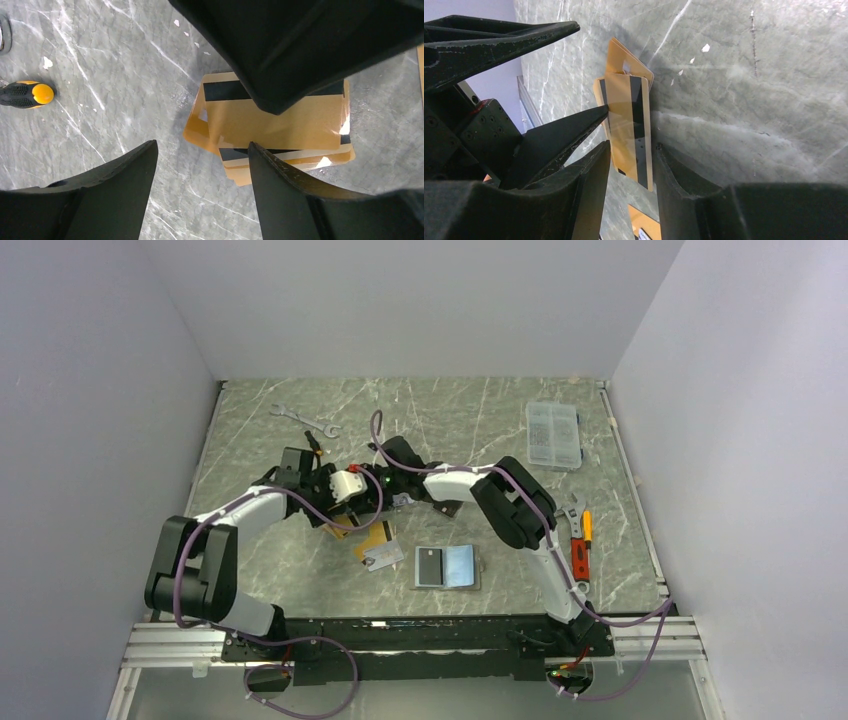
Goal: Put the credit cards into the card holder
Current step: Pick up the credit card from the center of the board.
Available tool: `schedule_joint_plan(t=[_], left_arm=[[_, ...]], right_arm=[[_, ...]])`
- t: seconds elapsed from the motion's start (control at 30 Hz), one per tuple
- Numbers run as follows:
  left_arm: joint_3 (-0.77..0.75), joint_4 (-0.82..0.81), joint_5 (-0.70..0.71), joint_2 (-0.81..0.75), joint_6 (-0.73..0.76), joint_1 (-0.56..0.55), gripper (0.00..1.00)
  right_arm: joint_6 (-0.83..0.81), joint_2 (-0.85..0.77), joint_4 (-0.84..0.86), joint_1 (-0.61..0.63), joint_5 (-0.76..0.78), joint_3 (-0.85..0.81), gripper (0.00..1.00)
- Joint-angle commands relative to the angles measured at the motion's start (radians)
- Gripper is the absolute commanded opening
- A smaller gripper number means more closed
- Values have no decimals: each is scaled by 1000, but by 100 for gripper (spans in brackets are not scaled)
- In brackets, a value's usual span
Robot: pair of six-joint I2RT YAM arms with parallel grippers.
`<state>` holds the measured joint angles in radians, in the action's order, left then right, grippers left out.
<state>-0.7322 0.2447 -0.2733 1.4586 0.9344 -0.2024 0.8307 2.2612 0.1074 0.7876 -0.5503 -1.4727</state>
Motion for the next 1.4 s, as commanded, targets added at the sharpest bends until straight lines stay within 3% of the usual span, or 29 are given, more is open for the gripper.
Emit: schedule_joint_plan(t=[0.0,0.2,0.43,1.07,1.37], left_arm=[[-40,36,-34,32,-1,-9,72],[-67,83,-35,22,3,-10,71],[-128,195,-90,-62,16,29,77],[-62,57,80,62,49,-40,73],[-64,62,72,92,37,-96,71]], right_arm=[[12,11,53,11,-3,18,41],[23,-3,65,16,15,66,38],[34,-5,69,15,32,93,34],[78,-12,128,13,31,169,33],[134,-8,223,12,4,216,36]])
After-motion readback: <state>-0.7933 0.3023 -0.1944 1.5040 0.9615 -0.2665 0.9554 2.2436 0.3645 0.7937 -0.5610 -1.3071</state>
